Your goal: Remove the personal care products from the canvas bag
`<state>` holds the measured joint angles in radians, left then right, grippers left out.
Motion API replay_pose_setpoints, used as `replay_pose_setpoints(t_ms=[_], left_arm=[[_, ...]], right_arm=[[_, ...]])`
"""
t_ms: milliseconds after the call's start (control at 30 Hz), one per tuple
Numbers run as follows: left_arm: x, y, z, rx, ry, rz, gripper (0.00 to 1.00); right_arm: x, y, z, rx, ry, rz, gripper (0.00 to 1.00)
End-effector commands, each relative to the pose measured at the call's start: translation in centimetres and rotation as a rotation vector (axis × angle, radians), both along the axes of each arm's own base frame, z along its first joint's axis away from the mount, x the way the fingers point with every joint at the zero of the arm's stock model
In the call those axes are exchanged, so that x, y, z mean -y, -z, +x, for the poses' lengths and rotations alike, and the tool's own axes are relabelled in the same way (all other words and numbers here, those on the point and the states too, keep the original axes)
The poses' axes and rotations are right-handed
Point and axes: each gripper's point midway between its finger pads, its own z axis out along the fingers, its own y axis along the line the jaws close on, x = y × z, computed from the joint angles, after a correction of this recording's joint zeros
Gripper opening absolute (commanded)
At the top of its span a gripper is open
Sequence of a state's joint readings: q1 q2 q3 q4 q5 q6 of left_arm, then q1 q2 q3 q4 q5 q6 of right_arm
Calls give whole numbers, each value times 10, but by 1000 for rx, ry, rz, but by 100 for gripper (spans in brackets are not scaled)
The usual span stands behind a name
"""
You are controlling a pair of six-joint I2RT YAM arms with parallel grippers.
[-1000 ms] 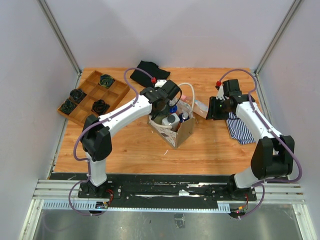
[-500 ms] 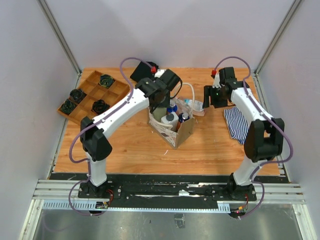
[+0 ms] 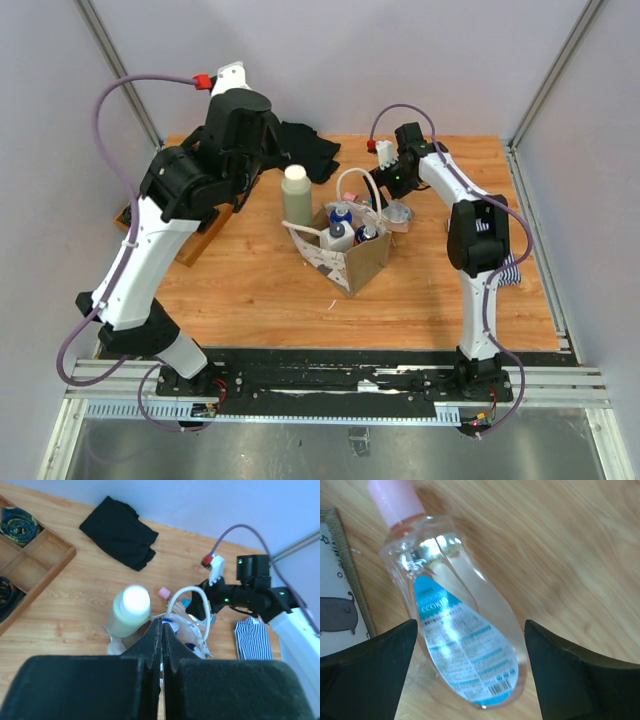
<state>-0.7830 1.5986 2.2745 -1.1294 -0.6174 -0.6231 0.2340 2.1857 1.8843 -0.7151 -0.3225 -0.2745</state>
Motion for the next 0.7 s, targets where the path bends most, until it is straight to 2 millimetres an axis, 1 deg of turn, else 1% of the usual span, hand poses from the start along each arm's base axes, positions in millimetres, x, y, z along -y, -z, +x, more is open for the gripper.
replay_pose_setpoints(t_ms=[0, 33, 133, 233, 333, 433, 533, 567, 600, 633, 667], left_arm=[[-12, 10, -3, -27, -59, 36, 0], [-13, 19, -2, -43, -67, 51, 0], [-12, 45, 0, -83, -61, 75, 1], [-11, 64, 2, -115, -51, 81, 1], [-14, 69, 4, -117, -58, 92, 0], [-18, 74, 6, -126, -65, 96, 1], [-20, 79, 6, -135, -58, 87, 1], [-20, 81, 6, -140, -54, 83, 0], [-19, 83, 5, -142, -50, 80, 1], [-19, 85, 5, -144, -48, 79, 1], [-19, 85, 4, -144, -47, 75, 0]], right_arm=[[-31, -1, -1, -4, -208, 74, 90], [-35, 2, 3, 2, -223, 69, 91], [-38, 14, 11, -5, -239, 5, 93], [-41, 32, 9, -57, -273, -49, 92], [-40, 50, 0, -81, -326, -137, 90], [-36, 65, -13, -110, -365, -199, 90], [-22, 78, -23, -162, -387, -298, 90], [-17, 83, -28, -193, -394, -322, 88], [-11, 85, -31, -215, -388, -350, 79], [-5, 87, -31, -234, -363, -372, 55], [-1, 85, -32, -254, -337, -374, 22]])
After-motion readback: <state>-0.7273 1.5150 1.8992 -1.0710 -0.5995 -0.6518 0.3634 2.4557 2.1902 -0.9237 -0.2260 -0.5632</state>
